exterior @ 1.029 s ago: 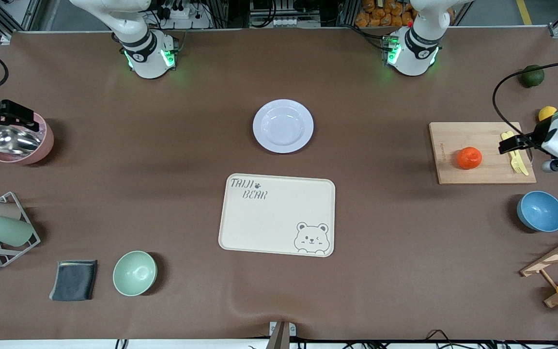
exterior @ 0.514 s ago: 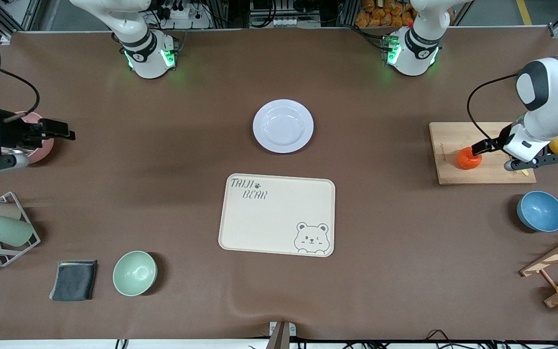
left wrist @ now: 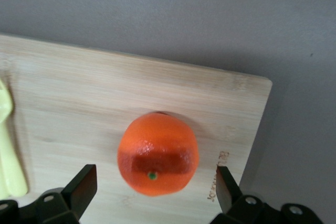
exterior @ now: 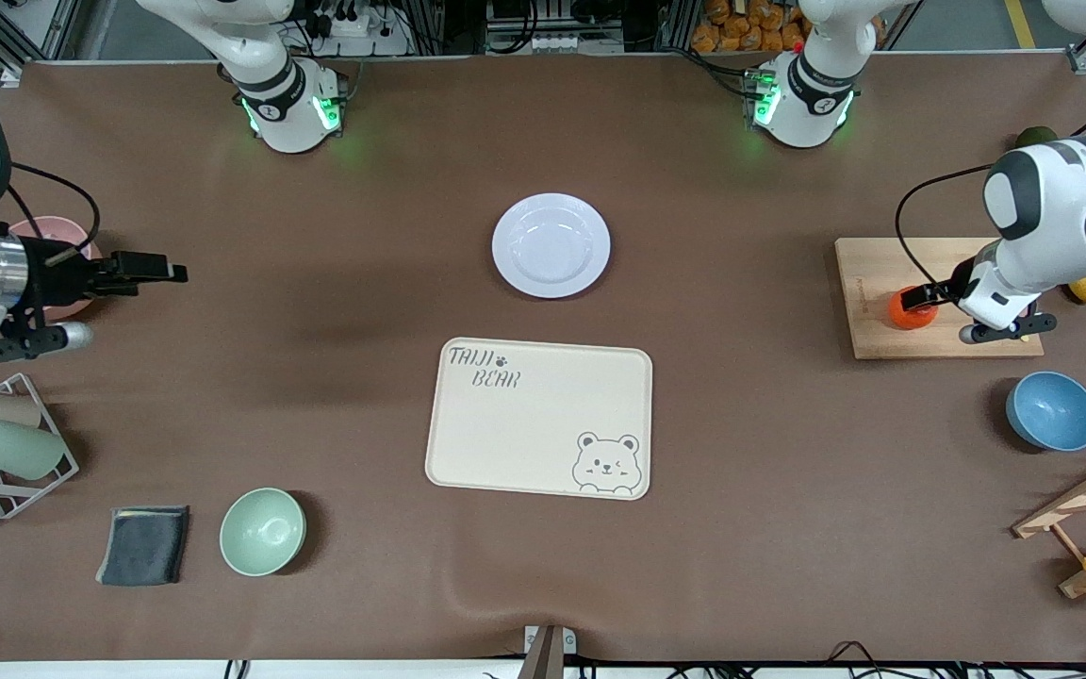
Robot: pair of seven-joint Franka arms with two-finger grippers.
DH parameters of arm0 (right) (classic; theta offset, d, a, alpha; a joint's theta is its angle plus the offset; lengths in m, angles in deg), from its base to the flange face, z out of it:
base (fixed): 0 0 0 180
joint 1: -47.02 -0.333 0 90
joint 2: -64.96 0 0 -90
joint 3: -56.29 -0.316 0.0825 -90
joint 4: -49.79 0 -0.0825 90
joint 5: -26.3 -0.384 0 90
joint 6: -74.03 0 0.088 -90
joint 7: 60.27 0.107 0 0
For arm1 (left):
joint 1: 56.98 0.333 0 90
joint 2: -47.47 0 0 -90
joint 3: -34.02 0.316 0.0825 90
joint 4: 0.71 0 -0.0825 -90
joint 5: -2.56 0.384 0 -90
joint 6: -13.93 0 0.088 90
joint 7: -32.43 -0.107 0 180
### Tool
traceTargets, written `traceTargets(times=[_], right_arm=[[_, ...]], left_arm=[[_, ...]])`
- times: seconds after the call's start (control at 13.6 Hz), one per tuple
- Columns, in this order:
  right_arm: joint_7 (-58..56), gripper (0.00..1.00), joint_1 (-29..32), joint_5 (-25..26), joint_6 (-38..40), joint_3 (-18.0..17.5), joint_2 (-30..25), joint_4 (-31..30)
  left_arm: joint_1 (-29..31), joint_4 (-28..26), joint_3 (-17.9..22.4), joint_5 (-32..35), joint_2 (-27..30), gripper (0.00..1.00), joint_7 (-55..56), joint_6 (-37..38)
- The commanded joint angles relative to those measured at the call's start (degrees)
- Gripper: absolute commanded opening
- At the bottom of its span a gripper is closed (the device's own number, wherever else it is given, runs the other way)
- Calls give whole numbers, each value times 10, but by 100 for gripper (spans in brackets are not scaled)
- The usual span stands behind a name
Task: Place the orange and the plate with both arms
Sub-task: 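Grasp the orange with the left gripper while the right gripper moves out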
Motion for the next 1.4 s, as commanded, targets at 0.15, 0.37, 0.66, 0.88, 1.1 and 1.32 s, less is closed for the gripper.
traceTargets(times=[0.15, 0.37, 0.66, 0.88, 1.1, 1.32], right_arm=[[4, 100, 25, -86, -5, -9, 32, -31], [-2, 100, 30, -127, -4, -9, 56, -50], [-52, 100, 37, -183, -31, -9, 64, -111], [-68, 100, 38, -190, -26, -9, 95, -126], [-118, 100, 42, -246, -32, -9, 114, -165], [-152, 100, 38, -277, -47, -9, 132, -180]], left_arm=[[8, 0, -6, 1, -25, 100, -1, -20], [8, 1, -6, 2, -35, 100, -1, -26], [7, 7, -6, 7, -57, 100, -1, -39], [7, 6, -6, 8, -59, 100, -1, -39], [6, 7, -5, 8, -63, 57, -1, -38], [6, 8, -8, 9, -59, 30, -2, -37]])
